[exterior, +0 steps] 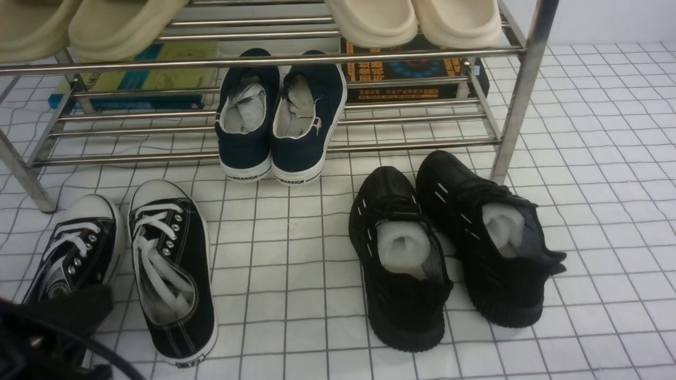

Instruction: Take the shoes off the shelf with your hand from the white checkered tablecloth.

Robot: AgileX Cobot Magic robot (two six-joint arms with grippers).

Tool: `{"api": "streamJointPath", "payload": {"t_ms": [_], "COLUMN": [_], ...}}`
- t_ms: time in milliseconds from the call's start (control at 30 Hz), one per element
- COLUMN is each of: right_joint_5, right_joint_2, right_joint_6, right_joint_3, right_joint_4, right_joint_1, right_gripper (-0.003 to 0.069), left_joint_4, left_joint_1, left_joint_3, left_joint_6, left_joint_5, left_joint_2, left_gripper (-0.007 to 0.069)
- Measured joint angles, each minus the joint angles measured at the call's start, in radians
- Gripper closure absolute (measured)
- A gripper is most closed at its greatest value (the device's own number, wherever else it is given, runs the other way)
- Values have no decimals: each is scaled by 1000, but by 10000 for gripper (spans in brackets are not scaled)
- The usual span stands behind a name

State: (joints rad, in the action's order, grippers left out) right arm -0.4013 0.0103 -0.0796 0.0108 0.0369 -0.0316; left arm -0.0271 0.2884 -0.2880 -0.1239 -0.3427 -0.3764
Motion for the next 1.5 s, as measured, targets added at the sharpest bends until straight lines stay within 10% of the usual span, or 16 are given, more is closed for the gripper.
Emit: {"api": "streamJointPath", "payload": {"t_ms": [400, 1500], "right_joint_5": [0, 0], "right_joint_2": [0, 0], "right_joint_6": [0, 0], "right_joint_3": [0, 0], "right_joint_4": [0, 0], "right_joint_1": [0, 0], "right_gripper": [420, 420], "left_joint_4": [-114, -117], "left_joint_1": [-247, -252], "left_joint_3": [303, 315], "left_joint_6": [-115, -115], "left_joint_5": [-9, -29], "left_joint_2": [362, 389], "left_gripper": [589, 567]}}
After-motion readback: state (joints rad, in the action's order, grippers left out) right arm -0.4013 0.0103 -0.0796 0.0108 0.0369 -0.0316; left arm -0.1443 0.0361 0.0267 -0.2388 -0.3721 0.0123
